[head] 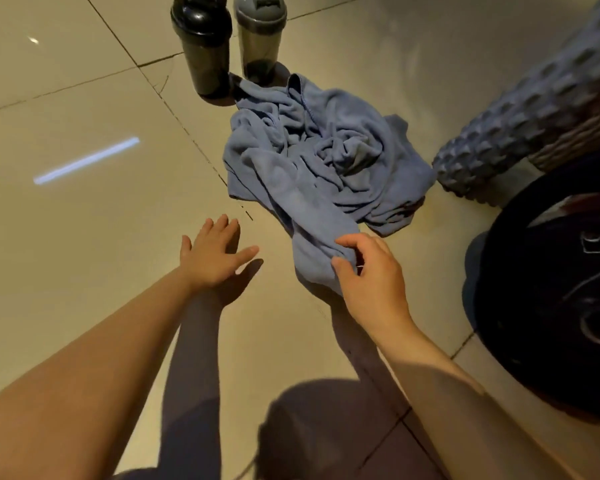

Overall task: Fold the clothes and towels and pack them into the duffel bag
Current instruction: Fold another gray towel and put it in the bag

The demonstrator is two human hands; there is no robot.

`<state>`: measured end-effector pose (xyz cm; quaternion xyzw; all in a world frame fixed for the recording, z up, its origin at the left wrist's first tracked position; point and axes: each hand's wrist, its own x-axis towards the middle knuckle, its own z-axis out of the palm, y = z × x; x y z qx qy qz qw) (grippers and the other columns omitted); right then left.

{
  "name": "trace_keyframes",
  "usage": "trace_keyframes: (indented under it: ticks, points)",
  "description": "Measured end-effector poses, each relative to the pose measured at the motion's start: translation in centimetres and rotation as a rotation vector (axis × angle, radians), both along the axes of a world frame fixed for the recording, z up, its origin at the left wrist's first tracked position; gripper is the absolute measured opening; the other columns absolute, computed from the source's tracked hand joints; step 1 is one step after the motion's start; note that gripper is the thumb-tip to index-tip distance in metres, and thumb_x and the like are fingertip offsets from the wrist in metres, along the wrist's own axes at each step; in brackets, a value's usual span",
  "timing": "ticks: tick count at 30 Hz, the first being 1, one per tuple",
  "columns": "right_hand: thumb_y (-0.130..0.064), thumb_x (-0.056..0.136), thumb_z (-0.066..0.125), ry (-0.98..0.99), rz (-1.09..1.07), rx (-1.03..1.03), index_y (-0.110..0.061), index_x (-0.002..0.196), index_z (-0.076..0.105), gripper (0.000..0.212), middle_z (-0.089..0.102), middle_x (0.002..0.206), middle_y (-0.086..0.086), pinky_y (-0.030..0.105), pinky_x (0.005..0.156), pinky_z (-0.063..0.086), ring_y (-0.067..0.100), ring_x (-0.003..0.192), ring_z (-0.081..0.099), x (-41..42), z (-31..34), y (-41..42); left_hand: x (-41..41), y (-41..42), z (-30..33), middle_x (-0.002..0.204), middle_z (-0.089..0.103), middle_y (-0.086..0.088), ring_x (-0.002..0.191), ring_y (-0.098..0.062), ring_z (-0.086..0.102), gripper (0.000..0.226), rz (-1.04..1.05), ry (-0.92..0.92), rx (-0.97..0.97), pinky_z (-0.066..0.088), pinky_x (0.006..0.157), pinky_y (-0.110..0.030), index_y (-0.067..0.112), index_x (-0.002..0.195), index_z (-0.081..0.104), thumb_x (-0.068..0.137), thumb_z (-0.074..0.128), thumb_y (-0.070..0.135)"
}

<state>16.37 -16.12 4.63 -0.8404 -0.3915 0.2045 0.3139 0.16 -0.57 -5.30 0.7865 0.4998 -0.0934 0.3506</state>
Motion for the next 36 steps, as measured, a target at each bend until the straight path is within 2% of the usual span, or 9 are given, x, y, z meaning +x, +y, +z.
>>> trace_keyframes:
  ticks: [2, 4, 7, 12, 21, 25, 30, 33, 36]
  points:
    - [-0.005, 0.092, 0.056, -0.012, 0.076, 0.034, -0.011, 0.105, 0.062, 0.015, 0.052, 0.105, 0.002, 0.007, 0.067, 0.034, 0.001, 0.079, 0.045, -1.8, 1.4, -1.2, -3.2, -0.4, 3.6, 0.157, 0.027, -0.011, 0.142, -0.027, 0.028, 0.07, 0.019, -0.133, -0.068, 0.022, 0.115, -0.039, 0.014, 0.151, 0.025, 0.094, 0.055, 0.042]
    - [-0.003, 0.093, 0.053, -0.019, 0.182, 0.046, -0.013, 0.1, 0.062, 0.015, 0.048, 0.1, -0.002, 0.004, 0.067, 0.035, 0.0, 0.076, 0.046, -3.4, 3.6, -2.0, -6.5, -1.7, 7.6, 0.15, 0.038, -0.012, 0.138, -0.025, 0.034, 0.059, -0.082, -0.046, 0.017, 0.027, 0.11, -0.032, 0.013, 0.146, 0.038, 0.094, 0.059, 0.031]
    - [-0.008, 0.097, 0.049, -0.05, 0.355, 0.034, -0.019, 0.1, 0.056, 0.014, 0.044, 0.101, -0.005, 0.011, 0.068, 0.035, 0.004, 0.081, 0.042, -5.8, 8.3, -3.1, -9.2, -3.8, 14.5, 0.14, 0.051, -0.007, 0.125, -0.022, 0.049, 0.05, -0.097, -0.065, 0.111, 0.038, 0.102, -0.032, 0.018, 0.14, 0.045, 0.094, 0.059, 0.03]
    - [-0.014, 0.1, 0.044, 0.042, 0.501, 0.129, -0.022, 0.099, 0.052, 0.012, 0.053, 0.1, -0.004, 0.023, 0.073, 0.039, 0.012, 0.091, 0.05, -10.5, 19.0, -6.1, -12.1, -10.0, 26.9, 0.133, 0.056, 0.001, 0.117, -0.014, 0.053, 0.048, -0.141, -0.348, 0.265, 0.044, 0.096, -0.03, 0.026, 0.134, 0.049, 0.089, 0.067, 0.026]
    - [-0.008, 0.098, 0.046, 0.12, 0.712, 0.353, -0.023, 0.101, 0.057, 0.019, 0.059, 0.099, -0.002, 0.03, 0.084, 0.054, 0.015, 0.095, 0.06, -20.2, 35.6, -15.3, -22.3, -22.3, 39.0, 0.112, 0.065, 0.006, 0.106, -0.009, 0.062, 0.019, -0.075, -0.603, 0.059, 0.052, 0.096, -0.034, 0.027, 0.1, 0.06, 0.085, 0.071, 0.027]
    - [-0.001, 0.094, 0.048, 0.257, 0.685, 0.554, -0.028, 0.087, 0.059, 0.03, 0.06, 0.085, -0.008, 0.017, 0.07, 0.048, 0.005, 0.08, 0.058, -24.1, 39.2, -18.6, -27.4, -26.9, 41.4, 0.108, 0.068, 0.003, 0.104, -0.01, 0.064, 0.014, -0.075, -0.58, 0.02, 0.052, 0.095, -0.033, 0.02, 0.097, 0.063, 0.085, 0.07, 0.023]
    - [-0.006, 0.09, 0.044, 0.658, 0.691, 0.788, -0.022, 0.082, 0.061, 0.024, 0.061, 0.076, -0.007, 0.019, 0.064, 0.048, 0.009, 0.074, 0.059, -27.4, 40.8, -22.2, -32.5, -33.3, 43.6, 0.097, 0.069, 0.005, 0.099, -0.01, 0.064, 0.006, -0.032, -0.686, 0.13, 0.052, 0.092, -0.031, 0.027, 0.085, 0.06, 0.089, 0.064, 0.027]
    - [-0.001, 0.094, 0.038, 0.854, 0.576, 0.824, -0.02, 0.081, 0.059, 0.031, 0.06, 0.072, -0.007, 0.019, 0.059, 0.048, 0.009, 0.07, 0.057, -28.2, 39.8, -23.6, -35.6, -35.5, 44.6, 0.091, 0.069, -0.001, 0.092, -0.016, 0.066, 0.006, 0.141, -0.85, 0.23, 0.053, 0.082, -0.03, 0.024, 0.087, 0.059, 0.092, 0.061, 0.021]
    - [0.003, 0.09, 0.042, 0.795, 0.367, 0.731, -0.02, 0.077, 0.059, 0.031, 0.061, 0.072, -0.007, 0.016, 0.056, 0.045, 0.01, 0.074, 0.055, -28.8, 37.5, -24.0, -37.5, -35.6, 45.0, 0.09, 0.065, -0.003, 0.087, -0.021, 0.062, 0.012, 0.365, -0.909, 0.382, 0.049, 0.077, -0.036, 0.024, 0.086, 0.056, 0.094, 0.056, 0.015]
